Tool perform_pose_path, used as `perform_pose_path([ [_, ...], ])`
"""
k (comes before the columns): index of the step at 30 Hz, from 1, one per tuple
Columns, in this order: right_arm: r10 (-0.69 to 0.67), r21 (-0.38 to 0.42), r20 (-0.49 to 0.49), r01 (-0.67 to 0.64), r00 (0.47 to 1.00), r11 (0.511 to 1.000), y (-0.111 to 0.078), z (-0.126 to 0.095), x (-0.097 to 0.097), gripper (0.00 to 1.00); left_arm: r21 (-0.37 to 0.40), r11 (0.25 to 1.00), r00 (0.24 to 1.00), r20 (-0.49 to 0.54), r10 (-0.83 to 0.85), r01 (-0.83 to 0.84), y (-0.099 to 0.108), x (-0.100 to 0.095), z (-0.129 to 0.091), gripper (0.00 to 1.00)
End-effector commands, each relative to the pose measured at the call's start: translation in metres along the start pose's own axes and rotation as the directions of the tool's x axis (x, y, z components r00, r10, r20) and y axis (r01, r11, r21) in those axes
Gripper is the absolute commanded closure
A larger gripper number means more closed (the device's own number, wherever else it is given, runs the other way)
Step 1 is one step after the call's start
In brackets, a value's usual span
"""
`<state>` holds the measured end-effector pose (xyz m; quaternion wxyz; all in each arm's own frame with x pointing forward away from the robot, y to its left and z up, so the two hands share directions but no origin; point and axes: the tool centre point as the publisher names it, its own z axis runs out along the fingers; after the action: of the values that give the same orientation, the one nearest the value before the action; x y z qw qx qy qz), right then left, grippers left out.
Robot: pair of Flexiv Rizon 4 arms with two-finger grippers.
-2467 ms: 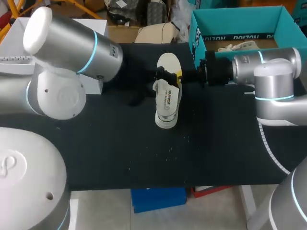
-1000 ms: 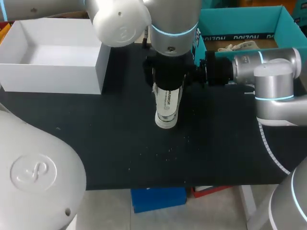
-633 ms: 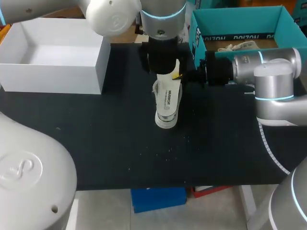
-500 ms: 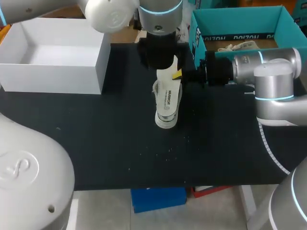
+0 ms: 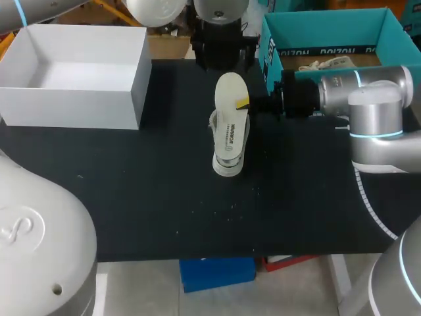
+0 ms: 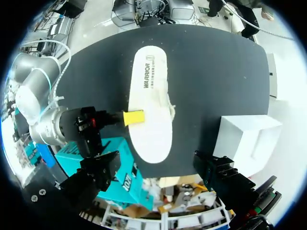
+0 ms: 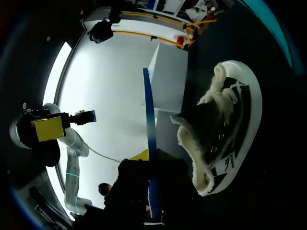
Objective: Take the shoe out of the shoebox, open the shoe tongue, remove and reinsert the insole, then place the shoe into the shoebox
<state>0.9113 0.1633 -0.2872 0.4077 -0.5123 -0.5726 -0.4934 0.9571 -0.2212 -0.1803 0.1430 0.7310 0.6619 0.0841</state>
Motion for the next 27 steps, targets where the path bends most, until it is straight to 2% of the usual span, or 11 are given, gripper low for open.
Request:
perform_pose_path([
  [1,0.001,0.002,0.0,-0.001,1.0,1.0,0.001,0.001,-0.001,1.0,0.019,1.0,1.0,0.003,0.001,-0.001,0.021,-0.005,0.012,0.0],
  [9,0.001,0.002,0.0,-0.001,1.0,1.0,0.001,0.001,-0.001,1.0,0.025,1.0,0.999,0.042,-0.015,0.014,0.046,-0.007,0.024,0.0],
  [11,0.001,0.002,0.0,-0.001,1.0,1.0,0.001,0.001,-0.001,1.0,0.037,0.999,0.997,0.079,-0.007,0.004,0.05,-0.008,0.025,0.0],
  [15,0.001,0.002,0.0,-0.001,1.0,1.0,0.001,0.001,-0.001,1.0,0.022,1.0,0.998,0.061,-0.014,0.013,0.053,-0.008,0.024,0.0],
  [20,0.001,0.002,0.0,-0.001,1.0,1.0,0.001,0.001,-0.001,1.0,0.022,1.0,0.998,0.059,-0.015,0.014,0.036,-0.009,0.019,0.0],
  [27,0.001,0.002,0.0,-0.001,1.0,1.0,0.001,0.001,-0.001,1.0,0.048,0.998,0.998,0.043,-0.043,0.041,-0.008,-0.003,0.007,0.0],
])
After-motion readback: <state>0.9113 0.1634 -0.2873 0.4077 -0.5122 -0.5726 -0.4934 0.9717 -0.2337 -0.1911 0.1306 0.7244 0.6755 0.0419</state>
